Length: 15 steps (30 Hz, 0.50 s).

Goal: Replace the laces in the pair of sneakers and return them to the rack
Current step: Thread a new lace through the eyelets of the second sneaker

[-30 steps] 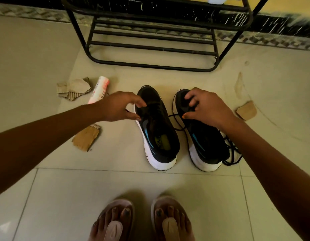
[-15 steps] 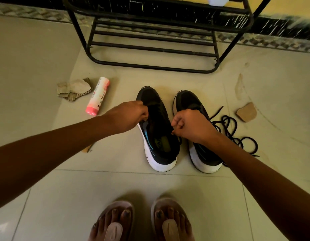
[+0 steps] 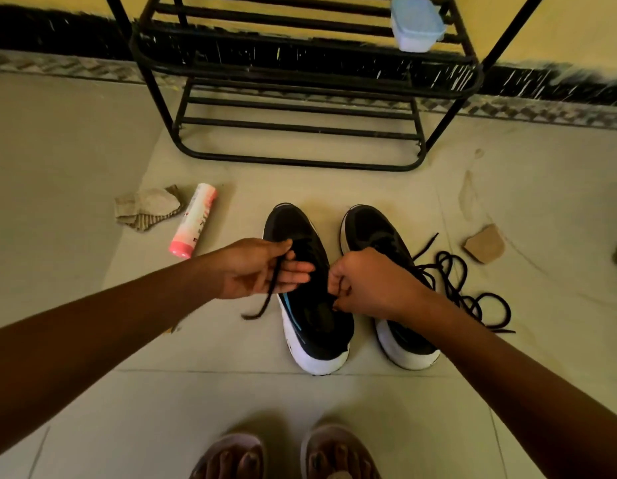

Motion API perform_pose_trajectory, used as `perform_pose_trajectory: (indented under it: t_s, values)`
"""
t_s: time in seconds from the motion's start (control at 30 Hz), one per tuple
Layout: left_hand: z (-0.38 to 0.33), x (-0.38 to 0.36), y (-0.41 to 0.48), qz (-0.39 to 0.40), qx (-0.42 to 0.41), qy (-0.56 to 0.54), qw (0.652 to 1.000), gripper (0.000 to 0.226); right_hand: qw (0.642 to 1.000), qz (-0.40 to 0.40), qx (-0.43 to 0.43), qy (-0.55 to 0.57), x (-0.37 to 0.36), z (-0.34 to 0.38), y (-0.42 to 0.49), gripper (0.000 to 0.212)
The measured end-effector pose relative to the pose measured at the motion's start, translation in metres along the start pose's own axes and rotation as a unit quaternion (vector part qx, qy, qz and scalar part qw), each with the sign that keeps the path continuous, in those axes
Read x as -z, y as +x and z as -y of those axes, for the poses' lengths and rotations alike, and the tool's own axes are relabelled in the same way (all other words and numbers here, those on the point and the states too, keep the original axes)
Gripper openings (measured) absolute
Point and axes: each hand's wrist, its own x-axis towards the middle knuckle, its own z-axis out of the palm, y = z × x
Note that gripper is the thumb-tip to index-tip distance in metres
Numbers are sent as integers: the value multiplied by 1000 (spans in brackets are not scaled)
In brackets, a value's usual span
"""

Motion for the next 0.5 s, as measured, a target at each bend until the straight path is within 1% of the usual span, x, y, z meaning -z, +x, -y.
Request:
perform_pose_trajectory:
  t_s: [0.07,0.1,0.17,0.23,0.3,0.37,0.43,0.5]
  values:
    - [2,-8,1,4,-7,-59,998,30,999,4,41,-19,-4,11,-2,14]
    - [3,-12,1,3,-16,-70,997,31,998,-1,63,-30,-7,17,-3,14]
    - [7,-16,3,1,-41,-40,998,30,992,-24,110,-48,-14,25,-2,15]
    - [11,-17,3,5,-70,21,997,26,988,-53,139,-38,-15,27,2,16]
    - [15,-17,2,8,-90,55,994,25,985,-91,148,18,-12,23,6,16]
    - [16,-19,0,8,-96,66,993,27,978,-127,134,96,-7,15,9,19]
    - [16,-21,-2,23,-90,84,992,32,968,-138,108,180,-3,6,12,26]
    - [15,-21,-2,36,-77,99,991,37,958,-154,104,218,-2,0,16,31]
